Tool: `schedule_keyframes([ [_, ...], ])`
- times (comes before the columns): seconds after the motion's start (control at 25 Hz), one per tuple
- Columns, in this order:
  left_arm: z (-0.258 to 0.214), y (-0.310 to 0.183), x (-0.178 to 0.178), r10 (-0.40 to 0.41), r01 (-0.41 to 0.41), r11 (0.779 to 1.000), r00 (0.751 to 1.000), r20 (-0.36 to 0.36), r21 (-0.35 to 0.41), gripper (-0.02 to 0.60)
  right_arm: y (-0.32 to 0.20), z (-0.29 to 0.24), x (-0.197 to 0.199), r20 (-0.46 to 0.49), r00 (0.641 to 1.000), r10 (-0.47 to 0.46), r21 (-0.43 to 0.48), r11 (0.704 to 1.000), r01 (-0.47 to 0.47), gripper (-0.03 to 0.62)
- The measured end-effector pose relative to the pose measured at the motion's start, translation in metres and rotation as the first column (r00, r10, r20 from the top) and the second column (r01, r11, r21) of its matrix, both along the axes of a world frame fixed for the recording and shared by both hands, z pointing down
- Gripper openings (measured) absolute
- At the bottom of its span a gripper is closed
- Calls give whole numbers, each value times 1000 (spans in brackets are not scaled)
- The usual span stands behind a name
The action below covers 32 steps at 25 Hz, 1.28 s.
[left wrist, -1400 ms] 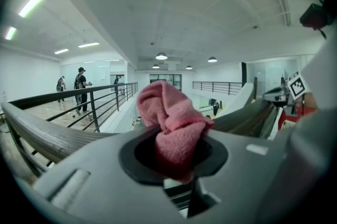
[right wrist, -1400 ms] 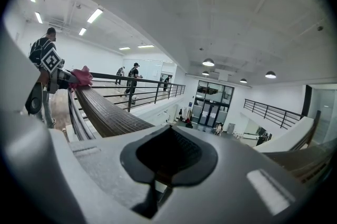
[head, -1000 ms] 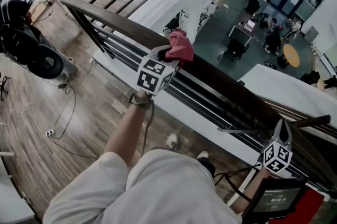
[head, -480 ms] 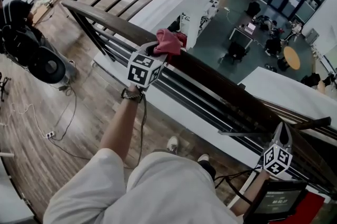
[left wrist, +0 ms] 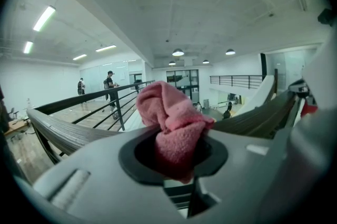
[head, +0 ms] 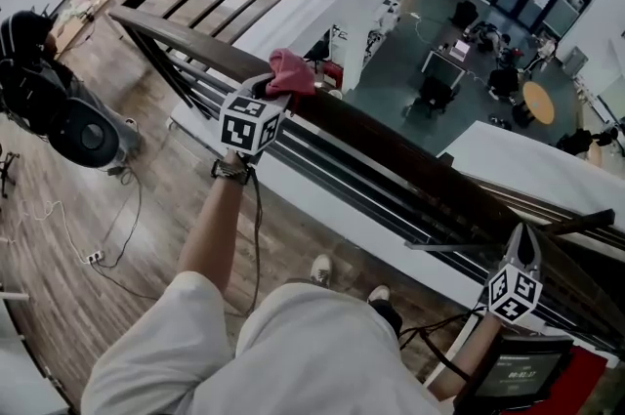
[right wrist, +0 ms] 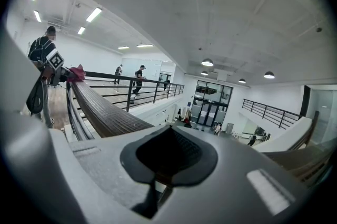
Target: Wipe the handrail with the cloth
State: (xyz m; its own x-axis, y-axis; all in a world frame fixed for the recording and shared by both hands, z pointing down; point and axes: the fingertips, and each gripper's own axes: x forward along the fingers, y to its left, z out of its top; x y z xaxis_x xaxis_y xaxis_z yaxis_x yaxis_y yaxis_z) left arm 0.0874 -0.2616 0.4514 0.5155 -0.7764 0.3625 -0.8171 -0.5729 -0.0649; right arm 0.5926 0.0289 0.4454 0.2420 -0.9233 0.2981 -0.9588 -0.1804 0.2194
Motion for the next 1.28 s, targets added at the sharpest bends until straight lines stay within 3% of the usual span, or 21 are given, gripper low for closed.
schedule_keyframes([
  [0.28, 1, -10, -22, -54, 52, 998, 996, 70, 26, 97, 0, 2, 0, 5, 1000, -2, -9, 1000, 2, 0],
  [0.52, -5, -9, -30, -100, 75, 988, 975, 196, 132, 94, 0, 0, -5, 4, 1000, -16, -9, 1000, 16, 2],
  [0.92, 2, 9, -20, -144, 120, 985, 967, 212, 123, 91, -8, 4, -13, 28, 1000, -5, -26, 1000, 6, 2],
  [1.28, 9, 31, 8, -96, 79, 994, 969, 228, 79, 91, -6, 9, -13, 64, 998, -26, -21, 999, 27, 2],
])
